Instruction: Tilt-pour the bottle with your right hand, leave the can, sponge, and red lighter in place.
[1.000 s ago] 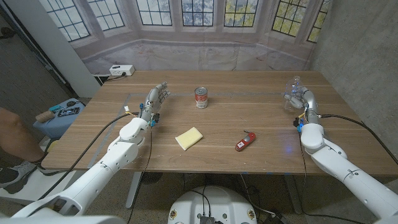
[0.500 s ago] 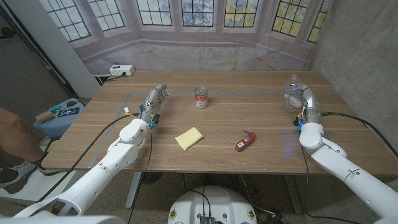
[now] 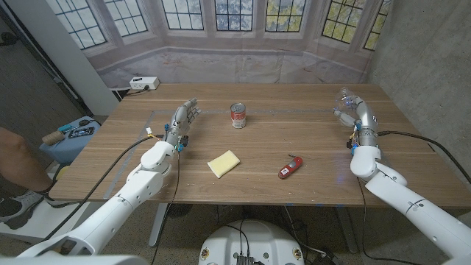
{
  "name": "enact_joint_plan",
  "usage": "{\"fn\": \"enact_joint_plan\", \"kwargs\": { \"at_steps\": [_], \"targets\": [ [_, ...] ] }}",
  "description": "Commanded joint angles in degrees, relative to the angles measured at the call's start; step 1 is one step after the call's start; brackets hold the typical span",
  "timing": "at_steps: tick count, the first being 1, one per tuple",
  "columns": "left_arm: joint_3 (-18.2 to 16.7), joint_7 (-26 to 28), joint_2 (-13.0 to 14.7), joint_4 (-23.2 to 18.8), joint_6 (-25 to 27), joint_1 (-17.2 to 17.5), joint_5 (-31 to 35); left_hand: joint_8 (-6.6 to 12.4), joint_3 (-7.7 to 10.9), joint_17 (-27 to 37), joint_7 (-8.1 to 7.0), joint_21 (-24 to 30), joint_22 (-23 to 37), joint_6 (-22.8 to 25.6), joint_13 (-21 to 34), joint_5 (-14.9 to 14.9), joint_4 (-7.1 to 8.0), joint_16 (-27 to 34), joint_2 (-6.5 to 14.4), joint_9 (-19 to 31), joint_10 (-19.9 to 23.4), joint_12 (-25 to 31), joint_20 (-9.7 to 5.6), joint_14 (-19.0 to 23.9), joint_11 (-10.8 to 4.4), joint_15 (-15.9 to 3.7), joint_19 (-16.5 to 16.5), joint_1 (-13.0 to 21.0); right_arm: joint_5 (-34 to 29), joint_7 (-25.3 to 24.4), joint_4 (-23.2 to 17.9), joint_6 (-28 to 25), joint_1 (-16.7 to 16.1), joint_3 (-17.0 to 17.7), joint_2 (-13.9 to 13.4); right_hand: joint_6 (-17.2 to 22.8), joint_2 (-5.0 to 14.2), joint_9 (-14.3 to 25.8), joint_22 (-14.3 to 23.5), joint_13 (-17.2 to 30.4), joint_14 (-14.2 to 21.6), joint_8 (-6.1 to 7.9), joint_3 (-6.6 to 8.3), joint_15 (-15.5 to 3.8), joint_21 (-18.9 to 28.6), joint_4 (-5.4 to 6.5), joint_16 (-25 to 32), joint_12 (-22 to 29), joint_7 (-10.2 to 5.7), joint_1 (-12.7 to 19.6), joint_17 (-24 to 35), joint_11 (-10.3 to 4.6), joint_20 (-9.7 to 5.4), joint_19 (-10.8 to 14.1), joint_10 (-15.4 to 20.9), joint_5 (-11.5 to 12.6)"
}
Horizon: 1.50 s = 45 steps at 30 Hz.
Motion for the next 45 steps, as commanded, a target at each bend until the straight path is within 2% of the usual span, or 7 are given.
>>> {"fn": "enact_joint_plan", "kwargs": {
  "at_steps": [1,21,28,45],
  "targets": [
    [0.0,-0.2,-0.3,0.5,-0.4,0.2,-0.2,-0.03,0.07,0.1,-0.02,0.1,0.2,0.5,0.1,0.4,-0.34,-0.1,0.0,0.2,0.2,0.2,-0.01,0.2,0.21,0.15,0.7,0.6,-6.6,-3.6,-1.2,-4.9,0.9,-2.2,-0.4,0.5,0.52,0.2,0.2,0.1,0.9,-0.12,0.16,-4.75,-0.1,-0.30,-0.3,0.1,-0.15,0.4,0.2,-0.72,-0.19,0.6,0.5,-0.2],
    [-0.1,-0.7,-0.5,1.3,-0.8,0.1,-0.5,-0.05,-0.15,0.1,0.05,0.1,0.2,0.7,0.1,0.4,-0.71,0.0,0.1,0.2,0.3,0.1,0.03,0.2,0.21,0.17,0.7,1.0,-15.3,-1.2,-5.6,-15.2,2.0,-6.0,-4.5,0.8,0.66,0.2,0.2,-0.4,1.2,-0.05,0.46,-4.94,-0.2,-0.25,-0.8,0.1,-0.48,0.5,0.5,-1.05,-0.26,0.8,0.9,-0.1],
    [-0.2,-0.4,-0.3,0.9,-0.9,0.5,-0.4,-0.08,-0.25,0.2,0.01,0.0,0.2,0.7,0.1,0.4,-0.79,0.0,0.1,0.2,0.3,0.1,0.04,0.2,0.34,0.16,0.7,1.1,-18.0,1.0,-7.1,-18.1,2.6,-7.2,-6.3,1.0,0.67,0.2,0.2,-0.4,1.4,0.03,0.51,-5.16,-0.3,-0.17,-1.1,0.2,-0.75,0.4,0.6,-1.40,-0.33,0.8,1.1,-0.2],
    [0.0,0.2,0.0,-0.1,-0.4,0.7,0.2,-0.09,-0.42,0.2,-0.04,0.0,0.2,0.8,0.1,0.4,-0.97,0.0,0.2,0.2,0.3,0.1,0.06,0.2,0.32,0.13,0.8,1.3,-25.0,4.7,-6.7,-22.4,5.3,-10.9,-9.1,1.0,0.68,0.2,0.2,-0.4,1.7,0.04,0.98,-5.52,-0.4,-0.15,-1.8,0.2,-1.02,0.3,0.6,-1.81,-0.52,1.0,1.1,-0.1]
  ]
}}
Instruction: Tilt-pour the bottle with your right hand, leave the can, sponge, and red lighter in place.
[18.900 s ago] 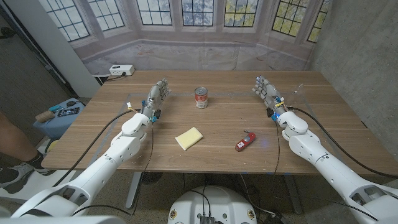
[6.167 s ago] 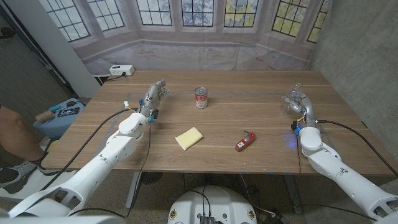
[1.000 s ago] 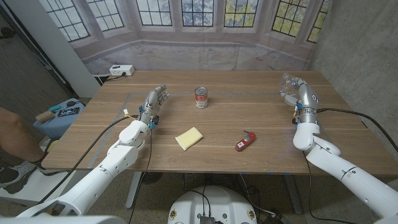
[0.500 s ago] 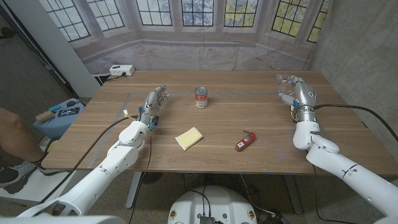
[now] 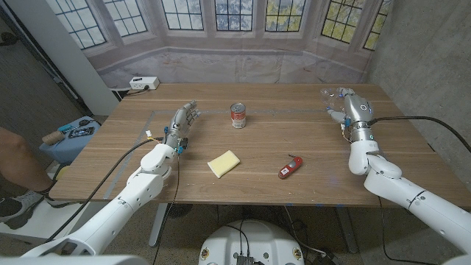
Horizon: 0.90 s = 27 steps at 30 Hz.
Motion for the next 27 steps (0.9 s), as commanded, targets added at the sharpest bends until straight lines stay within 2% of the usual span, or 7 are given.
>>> {"fn": "enact_joint_plan", "kwargs": {
  "at_steps": [1,8,24,27],
  "targets": [
    [0.1,0.6,0.2,-0.7,0.4,0.2,0.5,-0.10,0.19,0.2,0.00,0.0,0.2,0.7,0.2,0.2,-0.22,0.0,0.0,0.2,0.1,0.1,-0.15,0.2,0.08,0.14,0.6,0.5,-5.1,2.8,-0.2,-4.0,1.6,-2.5,-2.2,0.4,0.34,0.2,0.2,0.1,0.5,0.04,0.53,-5.61,-0.1,-0.06,-0.3,0.4,-0.44,-0.1,0.1,-1.05,0.03,0.4,1.0,-0.1],
    [0.2,0.6,0.0,-0.5,0.3,0.0,0.6,-0.11,0.14,0.2,-0.05,0.0,0.2,0.8,0.2,0.2,-0.35,0.0,0.0,0.2,0.2,0.1,-0.14,0.3,0.12,0.15,0.6,0.6,-6.8,2.8,-0.1,-5.4,1.8,-2.9,-2.8,0.7,0.44,0.2,0.2,0.0,0.8,0.18,0.77,-5.80,-0.1,-0.03,-0.5,0.3,-0.72,-0.1,0.1,-1.46,-0.02,0.5,1.2,-0.1],
    [0.2,0.3,-0.2,-0.4,0.1,0.3,0.2,-0.14,0.04,0.1,-0.14,0.0,0.2,0.8,0.2,0.3,-0.61,0.0,0.0,0.2,0.2,0.0,-0.12,0.3,0.01,0.13,0.6,0.9,-14.3,6.7,-1.0,-10.4,2.9,-6.0,-5.5,0.7,0.30,0.2,0.2,-0.1,1.3,0.18,1.20,-6.09,-0.2,-0.12,-1.1,0.3,-0.98,-0.1,0.2,-2.06,-0.29,0.7,1.0,0.0],
    [0.2,0.2,-0.2,-0.4,0.1,0.4,0.2,-0.14,0.02,0.1,-0.13,0.0,0.2,0.8,0.2,0.3,-0.65,0.0,0.0,0.2,0.2,0.0,-0.12,0.3,0.01,0.13,0.6,1.0,-15.9,7.8,-1.2,-11.3,3.3,-6.7,-5.9,0.6,0.39,0.2,0.2,0.0,1.2,0.16,1.39,-6.17,-0.3,-0.18,-1.3,0.2,-1.00,0.0,0.2,-1.77,-0.30,0.7,0.9,0.0]
  ]
}}
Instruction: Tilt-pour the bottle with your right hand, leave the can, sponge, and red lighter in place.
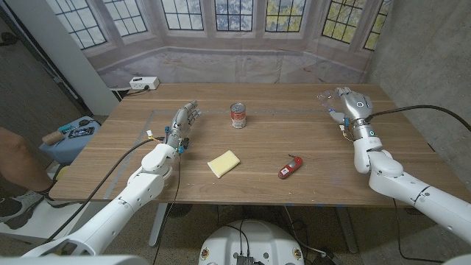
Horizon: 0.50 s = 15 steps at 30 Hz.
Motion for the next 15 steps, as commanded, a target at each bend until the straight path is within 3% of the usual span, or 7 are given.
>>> {"fn": "enact_joint_plan", "kwargs": {
  "at_steps": [1,15],
  "targets": [
    [0.0,-0.3,-0.1,0.1,-0.1,0.3,-0.4,-0.13,0.19,0.1,0.21,0.0,0.2,0.5,0.2,0.3,-0.49,0.0,0.2,0.2,0.2,0.0,-0.12,0.3,0.02,0.10,0.6,0.8,-6.1,3.2,-0.6,-3.8,1.1,-2.4,-1.8,0.0,0.65,0.2,0.2,0.2,0.5,0.16,0.71,-6.01,-0.3,-0.12,-0.3,0.2,-0.46,0.1,0.3,-0.95,-0.14,0.5,0.7,0.0],
    [-0.3,-0.2,0.2,-0.3,-0.3,1.0,-0.5,-0.14,0.08,0.2,0.17,0.0,0.2,0.5,0.2,0.3,-0.63,0.0,0.3,0.2,0.2,0.0,-0.09,0.3,0.04,0.15,0.6,1.0,-14.8,9.9,-1.0,-7.0,2.8,-5.4,-4.4,-0.2,0.62,0.1,0.2,-0.1,0.8,0.12,1.25,-6.09,-0.4,-0.18,-0.9,-0.1,-0.85,0.2,0.4,-1.51,-0.23,0.6,0.6,-0.1]
  ]
}}
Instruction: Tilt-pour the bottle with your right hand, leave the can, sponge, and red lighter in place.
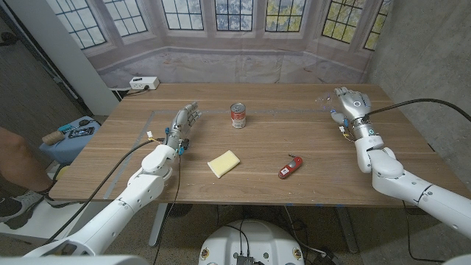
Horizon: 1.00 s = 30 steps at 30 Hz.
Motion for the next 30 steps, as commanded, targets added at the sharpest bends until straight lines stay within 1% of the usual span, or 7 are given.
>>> {"fn": "enact_joint_plan", "kwargs": {
  "at_steps": [1,6,7,12,15,19,30],
  "targets": [
    [-0.2,-0.1,0.2,-0.2,-0.3,0.4,-0.2,-0.14,-0.05,0.2,0.12,0.0,0.2,0.5,0.2,0.3,-0.26,0.0,0.0,0.2,0.2,0.0,-0.02,0.3,0.09,0.12,0.6,0.7,-7.4,5.3,-0.3,-2.7,1.4,-2.5,-2.1,0.0,0.74,0.1,0.2,0.1,0.8,0.11,0.67,-6.19,-0.4,0.15,-0.3,-0.1,-0.67,0.3,0.2,-1.07,-0.26,0.6,0.9,-0.1],
    [-0.2,-0.3,0.2,-0.1,-0.3,0.4,-0.3,-0.14,-0.10,0.2,0.13,0.0,0.2,0.5,0.2,0.3,-0.31,0.0,0.0,0.2,0.3,0.0,-0.08,0.3,0.05,0.14,0.7,0.8,-10.7,7.6,0.0,-3.6,2.2,-3.6,-2.0,-0.2,0.65,0.1,0.2,0.1,0.7,0.03,0.89,-6.27,-0.4,0.02,-0.6,-0.1,-0.68,0.5,0.2,-1.05,-0.29,0.6,0.8,-0.1],
    [-0.2,-0.4,0.2,-0.1,-0.3,0.4,-0.4,-0.14,-0.11,0.2,0.16,0.0,0.2,0.5,0.2,0.3,-0.32,0.0,0.0,0.2,0.3,0.0,-0.07,0.3,0.04,0.13,0.6,0.8,-11.1,7.3,0.2,-3.7,2.3,-3.6,-1.8,-0.2,0.63,0.1,0.1,0.1,0.7,0.03,0.95,-6.25,-0.4,0.01,-0.7,-0.2,-0.69,0.5,0.2,-1.28,-0.31,0.6,0.8,-0.1],
    [-0.2,-0.9,0.0,0.2,-0.5,0.3,-0.8,-0.14,-0.14,0.2,0.19,0.0,0.2,0.6,0.2,0.3,-0.37,0.0,0.0,0.2,0.3,0.0,-0.04,0.3,0.03,0.14,0.7,0.9,-13.8,8.8,0.6,-4.6,2.8,-4.4,-1.6,-0.3,0.42,0.1,0.1,0.1,0.5,-0.04,1.12,-6.31,-0.6,-0.10,-1.0,-0.2,-0.73,0.6,0.2,-1.09,-0.34,0.4,0.6,-0.1],
    [-0.3,-1.0,-0.2,0.4,-1.1,0.3,-0.7,-0.13,-0.16,0.2,0.18,0.0,0.3,0.6,0.2,0.3,-0.41,0.0,0.1,0.2,0.4,0.0,-0.07,0.4,-0.02,0.20,0.7,1.0,-16.9,11.1,1.1,-5.7,3.6,-5.6,-1.3,-0.6,0.38,0.1,0.1,0.2,0.4,-0.13,1.28,-6.39,-0.6,-0.14,-1.2,-0.3,-0.88,0.7,0.2,-1.03,-0.36,0.3,0.5,-0.1],
    [-0.4,-1.0,-0.2,0.3,-1.4,0.3,-0.6,-0.05,-0.17,0.2,0.13,0.1,0.3,0.8,0.2,0.3,-0.49,0.1,0.1,0.2,0.6,0.1,-0.05,0.5,-0.13,0.13,0.8,1.1,-18.6,12.4,1.4,-6.6,4.0,-5.9,-0.6,-0.6,0.41,0.1,0.1,0.1,0.4,-0.17,1.50,-6.51,-0.7,-0.15,-1.4,-0.4,-1.04,0.8,0.3,-1.42,-0.39,0.3,0.3,0.0],
    [-0.8,-1.7,0.4,0.0,-1.6,0.5,-1.0,0.02,-0.24,0.2,0.15,0.1,0.3,1.2,0.2,0.4,-0.63,0.1,0.1,0.2,0.7,0.1,-0.13,0.6,-0.13,-0.05,0.9,1.3,-23.4,16.4,2.9,-7.3,5.8,-7.4,0.4,-0.3,0.17,0.0,0.1,-0.5,0.4,-0.04,1.87,-6.55,-0.9,-0.07,-2.0,-0.8,-1.39,0.7,0.4,-1.14,-0.26,-0.2,0.3,0.1]
  ]
}}
